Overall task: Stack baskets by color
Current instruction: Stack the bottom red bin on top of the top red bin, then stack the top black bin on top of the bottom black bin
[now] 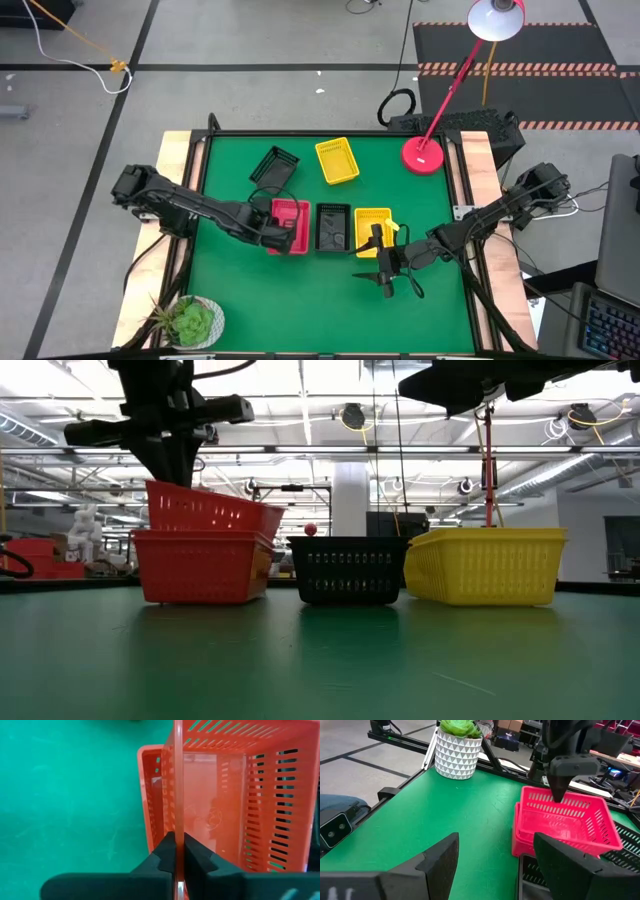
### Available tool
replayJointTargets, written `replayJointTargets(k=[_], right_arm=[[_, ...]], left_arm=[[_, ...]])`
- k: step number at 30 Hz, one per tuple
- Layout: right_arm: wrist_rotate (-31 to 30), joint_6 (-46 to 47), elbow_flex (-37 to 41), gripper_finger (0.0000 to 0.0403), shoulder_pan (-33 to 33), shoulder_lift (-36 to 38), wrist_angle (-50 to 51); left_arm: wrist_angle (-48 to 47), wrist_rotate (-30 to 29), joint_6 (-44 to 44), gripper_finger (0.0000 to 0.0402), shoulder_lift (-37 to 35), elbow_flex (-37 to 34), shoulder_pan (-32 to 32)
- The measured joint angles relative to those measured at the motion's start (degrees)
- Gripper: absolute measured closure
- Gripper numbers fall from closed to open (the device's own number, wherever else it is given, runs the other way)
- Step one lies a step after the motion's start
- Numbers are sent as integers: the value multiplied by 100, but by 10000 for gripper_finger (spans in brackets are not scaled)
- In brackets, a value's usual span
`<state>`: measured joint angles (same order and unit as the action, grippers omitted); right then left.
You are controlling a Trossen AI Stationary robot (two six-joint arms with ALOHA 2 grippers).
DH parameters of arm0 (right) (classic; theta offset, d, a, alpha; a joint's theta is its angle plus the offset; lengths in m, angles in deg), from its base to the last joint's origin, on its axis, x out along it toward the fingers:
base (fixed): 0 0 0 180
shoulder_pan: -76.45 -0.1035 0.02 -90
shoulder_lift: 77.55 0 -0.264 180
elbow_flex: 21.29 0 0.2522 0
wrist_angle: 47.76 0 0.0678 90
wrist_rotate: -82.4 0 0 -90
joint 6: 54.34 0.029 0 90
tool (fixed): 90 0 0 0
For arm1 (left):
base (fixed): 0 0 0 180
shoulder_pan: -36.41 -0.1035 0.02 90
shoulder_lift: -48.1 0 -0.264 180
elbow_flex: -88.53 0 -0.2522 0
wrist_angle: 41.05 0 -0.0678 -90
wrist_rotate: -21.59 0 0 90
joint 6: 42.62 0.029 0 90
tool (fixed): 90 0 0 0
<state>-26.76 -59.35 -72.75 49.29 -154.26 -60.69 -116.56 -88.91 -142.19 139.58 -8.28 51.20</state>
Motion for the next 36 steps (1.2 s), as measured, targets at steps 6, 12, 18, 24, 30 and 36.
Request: replayJointTargets(k=[6, 12, 18, 24, 30, 36], right_arm=[[0, 1, 0, 154, 0, 0, -1], [0, -3, 0, 154, 0, -2, 1], [0, -5, 0, 154, 0, -2, 1], [0, -10, 0, 154, 0, -2, 0], [0, -14, 0, 154, 0, -2, -1], [-4, -1, 0, 154, 2, -2, -2]], left_arm=[[54, -3, 1, 372, 30, 0, 0], [48, -33, 2, 359, 28, 0, 0], [32, -53, 4, 301, 28, 0, 0], [27, -17, 231, 261, -13, 9, -32], [-81, -59, 426, 257, -381, 22, -31], [-132, -182, 1288, 256, -584, 22, -31]])
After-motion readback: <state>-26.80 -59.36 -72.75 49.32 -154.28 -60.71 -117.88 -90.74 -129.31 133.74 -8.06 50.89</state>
